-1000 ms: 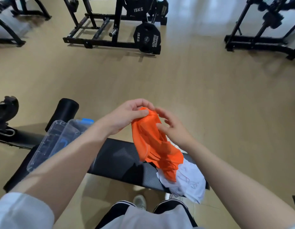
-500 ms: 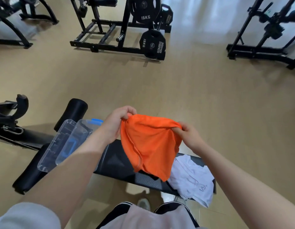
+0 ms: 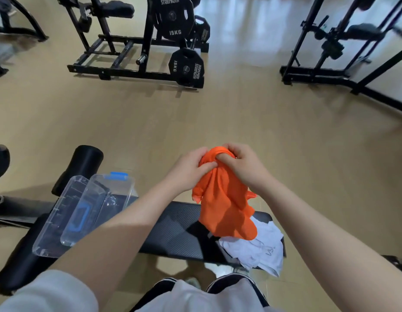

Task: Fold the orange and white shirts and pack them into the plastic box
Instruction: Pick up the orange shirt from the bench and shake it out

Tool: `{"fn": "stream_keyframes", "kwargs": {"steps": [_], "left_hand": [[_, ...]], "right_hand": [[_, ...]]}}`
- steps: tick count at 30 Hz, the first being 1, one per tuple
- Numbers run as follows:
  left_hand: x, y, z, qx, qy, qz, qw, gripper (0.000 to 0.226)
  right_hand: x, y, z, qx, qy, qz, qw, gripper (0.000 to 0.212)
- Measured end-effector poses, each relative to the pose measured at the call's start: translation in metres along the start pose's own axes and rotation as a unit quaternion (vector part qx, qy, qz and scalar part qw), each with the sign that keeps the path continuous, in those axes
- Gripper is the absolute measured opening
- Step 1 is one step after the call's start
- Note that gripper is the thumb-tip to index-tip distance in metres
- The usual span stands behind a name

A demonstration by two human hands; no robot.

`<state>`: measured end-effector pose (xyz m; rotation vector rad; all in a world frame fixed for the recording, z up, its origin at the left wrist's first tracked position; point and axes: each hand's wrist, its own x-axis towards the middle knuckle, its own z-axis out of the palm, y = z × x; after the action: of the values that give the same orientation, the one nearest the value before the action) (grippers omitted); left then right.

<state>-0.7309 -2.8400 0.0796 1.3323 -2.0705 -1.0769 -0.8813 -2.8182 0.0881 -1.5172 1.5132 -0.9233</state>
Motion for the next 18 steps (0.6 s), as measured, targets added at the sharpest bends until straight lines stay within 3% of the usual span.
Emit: {"fn": "stream_keyframes", "kwargs": {"steps": [3, 6, 10, 15, 18], "left_hand": [[0.001, 0.005, -0.001, -0.041, -0.006, -0.004, 0.999, 0.034], [0.002, 0.010, -0.004, -0.176, -0.001, -0.039, 0.984, 0.006], [0.005, 0.018, -0.016, -0.300, 0.072, -0.070, 0.949, 0.017], [0.009, 0.004, -0.028, -0.387, 0.162, -0.126, 0.899, 0.015], [0.010, -0.017, -0.019, -0.333, 0.209, -0.166, 0.904, 0.015]], "right_hand": [[-0.010, 0.010, -0.012, 0.077, -0.035, 0.048, 0.995, 0.007], [-0.023, 0.024, -0.021, 0.131, -0.121, 0.100, 0.979, 0.005], [-0.036, 0.050, -0.018, 0.096, -0.198, 0.149, 0.964, 0.013], [-0.044, 0.055, -0.009, 0.173, -0.145, 0.149, 0.963, 0.020], [-0.038, 0.038, -0.002, 0.215, -0.085, 0.140, 0.963, 0.022]]}}
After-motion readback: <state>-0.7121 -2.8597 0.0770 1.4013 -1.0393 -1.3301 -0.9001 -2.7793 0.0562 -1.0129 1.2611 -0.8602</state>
